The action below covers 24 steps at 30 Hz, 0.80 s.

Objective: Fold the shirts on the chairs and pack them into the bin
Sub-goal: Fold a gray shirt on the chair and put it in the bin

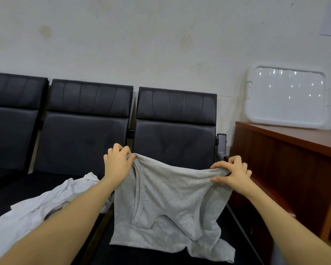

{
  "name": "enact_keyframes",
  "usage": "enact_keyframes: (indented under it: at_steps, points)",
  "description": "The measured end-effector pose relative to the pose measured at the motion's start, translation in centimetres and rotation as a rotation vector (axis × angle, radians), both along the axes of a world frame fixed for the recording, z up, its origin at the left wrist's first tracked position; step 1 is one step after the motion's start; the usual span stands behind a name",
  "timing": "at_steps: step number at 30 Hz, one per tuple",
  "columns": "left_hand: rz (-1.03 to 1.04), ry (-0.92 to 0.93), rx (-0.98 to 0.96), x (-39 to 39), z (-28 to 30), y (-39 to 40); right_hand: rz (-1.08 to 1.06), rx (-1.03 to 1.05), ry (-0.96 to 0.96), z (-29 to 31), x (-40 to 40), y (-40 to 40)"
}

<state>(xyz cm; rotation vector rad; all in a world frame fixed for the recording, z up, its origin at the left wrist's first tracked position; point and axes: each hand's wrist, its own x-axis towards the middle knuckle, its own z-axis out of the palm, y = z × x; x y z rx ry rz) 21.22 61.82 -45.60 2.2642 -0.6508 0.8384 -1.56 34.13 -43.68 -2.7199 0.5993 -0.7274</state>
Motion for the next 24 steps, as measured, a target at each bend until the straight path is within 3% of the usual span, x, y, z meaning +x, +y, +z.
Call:
enact_keyframes:
  at_steps: [4, 7, 12, 19, 24]
  points:
    - [-0.009, 0.0, -0.004, -0.2, -0.7, -0.2, -0.078, -0.088, -0.036, -0.5, 0.3, -0.1]
    - [-0.061, 0.026, -0.053, -0.3, -0.7, -0.2, -0.044, -0.153, 0.055, -0.2, 0.2, 0.1]
    - [-0.207, 0.096, -0.203, -0.4, -0.7, 0.6, 0.094, -0.064, -0.031, 0.2, -0.4, 0.4]
    - [-0.219, 0.089, -0.215, -1.1, -0.5, 1.0, -0.056, -0.196, 0.036, 0.0, -0.5, 1.0]
    - [-0.277, 0.101, -0.264, -2.6, 0.9, 1.3, -0.059, -0.064, -0.232, 0.2, -0.8, 1.2]
